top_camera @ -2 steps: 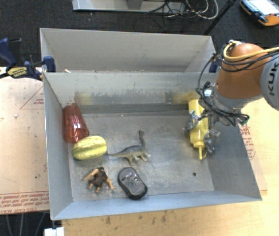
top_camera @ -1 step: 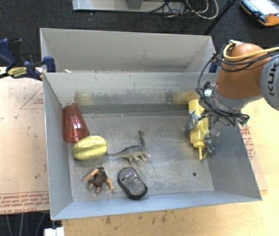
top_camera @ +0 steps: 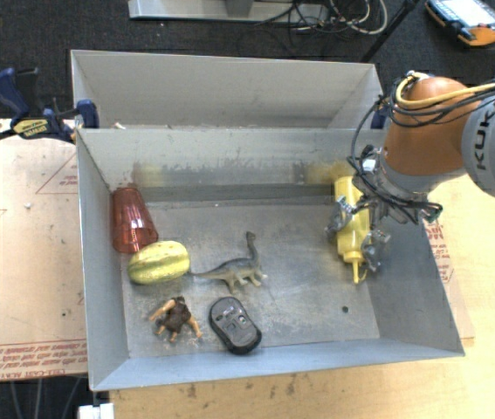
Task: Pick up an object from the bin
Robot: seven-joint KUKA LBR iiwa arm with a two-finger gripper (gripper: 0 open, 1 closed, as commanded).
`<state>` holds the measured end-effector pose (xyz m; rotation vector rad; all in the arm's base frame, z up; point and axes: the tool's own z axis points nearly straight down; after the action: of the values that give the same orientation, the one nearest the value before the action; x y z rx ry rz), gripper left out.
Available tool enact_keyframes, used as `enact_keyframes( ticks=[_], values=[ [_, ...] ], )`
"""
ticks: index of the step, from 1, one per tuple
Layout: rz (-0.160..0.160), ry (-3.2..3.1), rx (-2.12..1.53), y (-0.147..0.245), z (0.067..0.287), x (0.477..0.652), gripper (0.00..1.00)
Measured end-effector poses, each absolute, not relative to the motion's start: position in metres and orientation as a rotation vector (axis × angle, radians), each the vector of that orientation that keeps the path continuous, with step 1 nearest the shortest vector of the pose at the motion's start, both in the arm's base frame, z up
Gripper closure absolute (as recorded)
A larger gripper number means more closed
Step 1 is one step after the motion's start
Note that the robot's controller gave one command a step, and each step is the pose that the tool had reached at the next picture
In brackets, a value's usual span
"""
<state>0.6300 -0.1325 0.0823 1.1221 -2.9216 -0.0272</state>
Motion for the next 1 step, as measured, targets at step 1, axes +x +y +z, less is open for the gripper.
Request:
enact_keyframes(
  ticks=[1],
  values=[
    [-0.019,-2.941,1.121,-0.1321,0.0794,0.6317,0.00]
  ],
)
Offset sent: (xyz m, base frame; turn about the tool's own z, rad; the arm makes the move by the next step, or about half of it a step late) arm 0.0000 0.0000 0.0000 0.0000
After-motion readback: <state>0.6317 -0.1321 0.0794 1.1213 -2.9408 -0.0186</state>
